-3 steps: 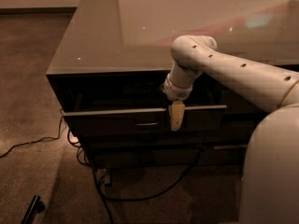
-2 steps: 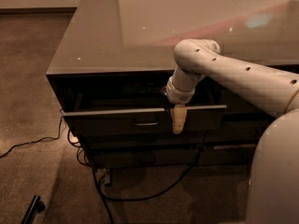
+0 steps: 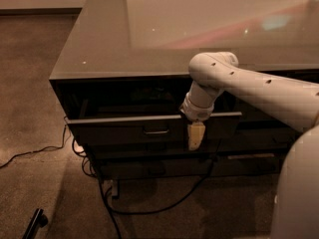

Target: Open top drawer

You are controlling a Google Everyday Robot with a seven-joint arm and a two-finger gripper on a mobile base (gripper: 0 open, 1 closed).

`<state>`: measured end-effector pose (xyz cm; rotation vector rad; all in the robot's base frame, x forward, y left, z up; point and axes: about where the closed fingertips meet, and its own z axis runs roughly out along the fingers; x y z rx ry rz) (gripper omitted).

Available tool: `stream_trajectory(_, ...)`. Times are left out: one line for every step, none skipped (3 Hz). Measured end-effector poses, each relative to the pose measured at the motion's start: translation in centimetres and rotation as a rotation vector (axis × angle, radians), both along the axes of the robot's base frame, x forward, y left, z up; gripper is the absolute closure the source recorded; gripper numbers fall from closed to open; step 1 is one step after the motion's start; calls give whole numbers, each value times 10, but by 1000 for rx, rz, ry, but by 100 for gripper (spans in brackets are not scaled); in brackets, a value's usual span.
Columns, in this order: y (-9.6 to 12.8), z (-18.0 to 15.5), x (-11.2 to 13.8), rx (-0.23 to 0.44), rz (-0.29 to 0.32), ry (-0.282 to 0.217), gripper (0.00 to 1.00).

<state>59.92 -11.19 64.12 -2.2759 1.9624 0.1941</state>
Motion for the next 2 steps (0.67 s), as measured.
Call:
stream_trajectory(-8,2,-11,-24,-9,1,42)
stream_trajectory(-16,12,-32,-48,-16,-10,65)
